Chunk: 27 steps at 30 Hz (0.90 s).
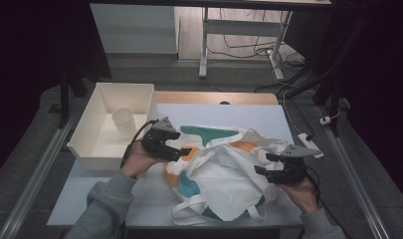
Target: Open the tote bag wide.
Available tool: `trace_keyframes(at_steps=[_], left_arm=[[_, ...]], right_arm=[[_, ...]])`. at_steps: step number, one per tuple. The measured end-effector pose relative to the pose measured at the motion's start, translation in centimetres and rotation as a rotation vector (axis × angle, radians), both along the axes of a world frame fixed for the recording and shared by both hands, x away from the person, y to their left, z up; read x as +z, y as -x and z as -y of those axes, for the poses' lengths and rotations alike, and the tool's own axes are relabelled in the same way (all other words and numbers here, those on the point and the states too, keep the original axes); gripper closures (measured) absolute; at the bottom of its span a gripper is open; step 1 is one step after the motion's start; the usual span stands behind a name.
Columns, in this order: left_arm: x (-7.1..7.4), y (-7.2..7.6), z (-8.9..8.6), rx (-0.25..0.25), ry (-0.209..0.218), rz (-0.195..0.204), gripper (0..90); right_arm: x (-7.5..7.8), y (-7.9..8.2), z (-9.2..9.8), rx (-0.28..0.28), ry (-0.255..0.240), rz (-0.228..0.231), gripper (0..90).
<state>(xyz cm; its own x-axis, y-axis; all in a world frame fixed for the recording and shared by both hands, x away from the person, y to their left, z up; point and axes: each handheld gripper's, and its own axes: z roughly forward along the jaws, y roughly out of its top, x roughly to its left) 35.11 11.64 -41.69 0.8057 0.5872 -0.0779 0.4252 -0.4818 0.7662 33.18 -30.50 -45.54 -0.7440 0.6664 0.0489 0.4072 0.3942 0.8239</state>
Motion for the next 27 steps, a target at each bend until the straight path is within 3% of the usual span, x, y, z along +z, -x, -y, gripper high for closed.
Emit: trace_keyframes(at_steps=[10, 16, 27], left_arm=[[1.9, 0.4, -4.0, 0.086, 0.041, 0.043, 27.4], [2.0, 0.1, -6.0, 0.143, 0.063, 0.035, 27.3], [1.8, -0.7, -8.4, 0.197, 0.087, 0.015, 27.1]], right_arm=[[-0.2, 0.0, 0.1, -0.01, 0.001, -0.004, 29.3], [-0.1, 0.0, 0.0, -0.015, 0.009, 0.01, 29.5], [-0.2, -0.1, 0.2, -0.018, 0.014, 0.007, 29.5]])
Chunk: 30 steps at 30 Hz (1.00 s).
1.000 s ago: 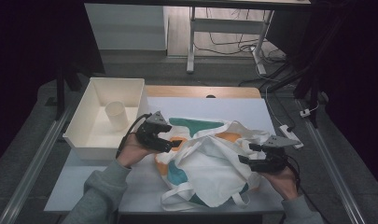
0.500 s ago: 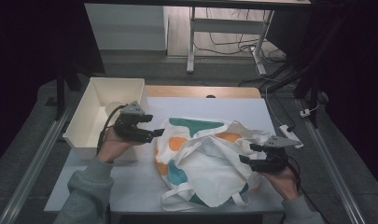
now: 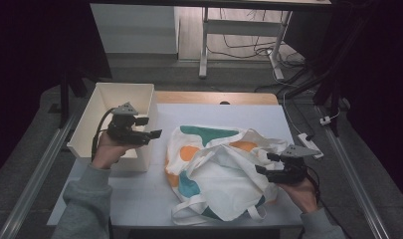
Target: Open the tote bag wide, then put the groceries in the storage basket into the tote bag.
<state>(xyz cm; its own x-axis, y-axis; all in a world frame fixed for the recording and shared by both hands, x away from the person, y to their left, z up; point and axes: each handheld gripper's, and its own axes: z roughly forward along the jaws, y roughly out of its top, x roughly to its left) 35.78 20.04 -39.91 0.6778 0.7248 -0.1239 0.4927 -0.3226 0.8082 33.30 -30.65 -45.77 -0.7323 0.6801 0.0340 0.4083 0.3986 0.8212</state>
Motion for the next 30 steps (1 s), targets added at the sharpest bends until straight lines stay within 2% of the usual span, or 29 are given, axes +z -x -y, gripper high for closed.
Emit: trace_keyframes(at_steps=[7, 10, 16, 30], left_arm=[[0.0, -0.2, -1.5, 0.037, 0.011, 0.001, 27.0], [-0.1, -0.3, -2.4, 0.064, 0.028, 0.0, 26.8], [-0.6, -1.0, -4.1, 0.111, 0.046, -0.022, 26.2], [-1.7, -2.1, -7.1, 0.254, 0.001, -0.038, 24.0]], right_arm=[[-0.1, 0.0, -0.1, -0.002, 0.001, 0.0, 29.5], [0.0, 0.0, -0.1, -0.003, 0.005, 0.003, 29.5], [-0.1, 0.0, -0.3, -0.001, 0.011, 0.005, 29.5], [-0.5, -0.1, -0.4, -0.008, 0.025, 0.001, 29.6]])
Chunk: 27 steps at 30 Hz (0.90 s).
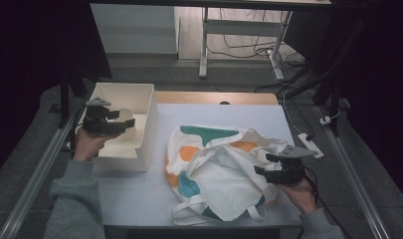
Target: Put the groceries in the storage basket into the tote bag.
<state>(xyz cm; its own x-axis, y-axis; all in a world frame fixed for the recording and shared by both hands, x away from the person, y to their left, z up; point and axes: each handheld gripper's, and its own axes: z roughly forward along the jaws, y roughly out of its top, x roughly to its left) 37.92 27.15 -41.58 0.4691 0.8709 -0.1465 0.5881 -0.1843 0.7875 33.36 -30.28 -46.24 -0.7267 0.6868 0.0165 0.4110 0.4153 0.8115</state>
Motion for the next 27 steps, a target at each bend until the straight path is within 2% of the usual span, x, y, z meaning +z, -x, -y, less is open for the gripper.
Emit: trace_keyframes(at_steps=[11, 14, 18, 21, 27], left_arm=[[-1.6, -1.8, -0.9, 0.081, -0.043, -0.045, 19.7], [-2.2, -2.6, -0.9, 0.105, -0.073, -0.061, 16.9], [-2.8, -3.4, -0.9, 0.112, -0.101, -0.077, 14.4], [-3.3, -4.0, -0.8, 0.11, -0.106, -0.096, 11.5], [-3.7, -5.1, -0.7, 0.141, -0.138, -0.111, 9.1]], right_arm=[[-0.2, 0.0, 0.2, -0.01, -0.001, 0.0, 29.9], [-0.4, 0.0, 0.0, -0.007, 0.0, -0.006, 29.9], [-0.4, 0.0, 0.0, -0.004, 0.001, -0.007, 29.9], [-0.4, 0.0, 0.0, -0.005, -0.003, -0.008, 29.8], [-0.5, 0.0, 0.0, -0.003, -0.002, -0.011, 29.8]])
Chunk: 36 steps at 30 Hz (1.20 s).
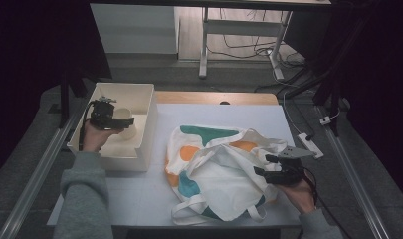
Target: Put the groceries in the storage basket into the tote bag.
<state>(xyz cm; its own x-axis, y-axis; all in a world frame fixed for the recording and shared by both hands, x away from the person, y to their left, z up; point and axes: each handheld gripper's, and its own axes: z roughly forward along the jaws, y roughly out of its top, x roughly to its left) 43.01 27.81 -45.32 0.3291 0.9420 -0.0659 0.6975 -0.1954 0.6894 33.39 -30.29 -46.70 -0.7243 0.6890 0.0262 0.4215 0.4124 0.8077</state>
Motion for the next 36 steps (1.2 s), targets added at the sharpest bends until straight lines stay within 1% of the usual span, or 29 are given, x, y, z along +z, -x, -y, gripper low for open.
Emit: trace_keyframes(at_steps=[2, 4, 6, 8, 11, 13, 16, 18, 19, 23, 25, 27, 30, 33, 36], left_arm=[[-0.1, -0.1, 0.1, 0.014, -0.019, -0.005, 8.5], [0.0, -0.1, 0.2, 0.017, -0.031, 0.007, 8.5], [0.1, 0.0, 0.2, 0.003, -0.019, 0.017, 9.0], [0.2, 0.0, 0.3, -0.001, -0.028, 0.029, 9.5], [0.3, 0.1, 0.3, 0.001, -0.034, 0.034, 9.8], [0.4, 0.2, 0.3, -0.005, -0.029, 0.046, 10.3], [0.8, 0.5, 0.2, 0.007, -0.042, 0.064, 10.4], [1.0, 0.6, 0.3, 0.016, -0.06, 0.069, 10.2], [0.9, 0.5, 0.2, 0.019, -0.063, 0.065, 9.9], [0.1, 0.0, -0.1, 0.04, -0.082, 0.018, 7.0], [-0.2, -0.2, -0.3, 0.041, -0.066, 0.006, 6.0], [-0.6, -0.4, -0.5, 0.03, -0.045, -0.006, 5.0], [-1.3, -1.0, -0.4, 0.014, -0.038, -0.031, 4.4], [-1.8, -1.5, -0.3, 0.019, -0.043, -0.045, 4.6], [-2.4, -1.9, -0.2, 0.013, -0.046, -0.06, 6.9]], right_arm=[[0.0, 0.0, 0.0, 0.0, -0.001, 0.0, 29.8], [-0.1, 0.0, 0.0, 0.0, -0.002, -0.001, 29.8], [-0.1, 0.0, 0.0, 0.001, 0.002, -0.004, 29.8], [-0.1, -0.1, 0.0, 0.001, 0.003, -0.006, 29.8], [-0.1, 0.0, -0.1, 0.004, 0.004, -0.006, 29.8], [-0.1, 0.0, -0.1, 0.005, 0.004, -0.005, 29.8], [-0.1, 0.0, 0.0, 0.003, -0.001, -0.004, 29.8], [-0.1, 0.0, 0.1, 0.002, -0.001, -0.005, 29.8], [-0.1, 0.0, 0.1, 0.001, -0.002, -0.004, 29.8], [-0.1, 0.0, 0.0, 0.005, -0.001, -0.003, 29.8], [-0.1, 0.0, 0.0, 0.007, 0.001, -0.004, 29.8], [-0.1, -0.1, 0.0, 0.006, 0.004, -0.006, 29.8], [-0.2, -0.1, 0.0, 0.004, 0.001, -0.009, 29.8], [-0.3, -0.1, -0.1, 0.006, 0.006, -0.012, 29.8], [-0.3, -0.1, -0.2, 0.007, 0.007, -0.01, 29.8]])
